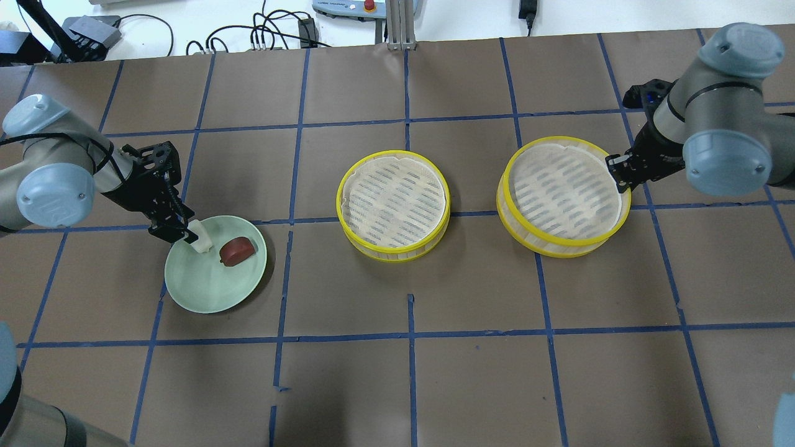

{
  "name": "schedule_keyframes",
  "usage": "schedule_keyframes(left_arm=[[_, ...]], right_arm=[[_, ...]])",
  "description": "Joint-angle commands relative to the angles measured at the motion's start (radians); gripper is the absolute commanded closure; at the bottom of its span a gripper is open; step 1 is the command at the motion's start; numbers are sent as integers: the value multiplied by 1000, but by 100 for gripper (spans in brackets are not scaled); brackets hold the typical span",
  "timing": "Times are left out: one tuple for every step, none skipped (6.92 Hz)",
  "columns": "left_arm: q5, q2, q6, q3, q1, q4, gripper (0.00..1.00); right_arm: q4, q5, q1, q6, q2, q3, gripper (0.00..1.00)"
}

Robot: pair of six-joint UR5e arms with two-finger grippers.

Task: Stack buns with steamer

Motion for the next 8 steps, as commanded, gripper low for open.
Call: schedule_keyframes(left_arm=[[-1,11,-7,1,-22,-2,71],[2,12,-7,2,-29,-3,84],[0,25,-33,4,-29,-15,85],[-7,70,-200,10,-39,-91,85],[-53,112,-371,9,-50,-147,85],[-164,138,-497,10,-71,-222,85],[-257,140,-617,9,-102,-225,85],[-387,132,-799,10,-169,-203,85]], right_arm=[[130,4,4,4,-86,-28,97],[138,8,10,4,-111,-30,97],[168,37,14,15,-122,-37,97],[216,39,15,21,-131,-65,97],[254,37,15,21,-158,-98,97],[330,39,23,21,-190,-141,97],[314,39,26,35,-177,-145,97],[255,39,26,39,-139,-145,96]])
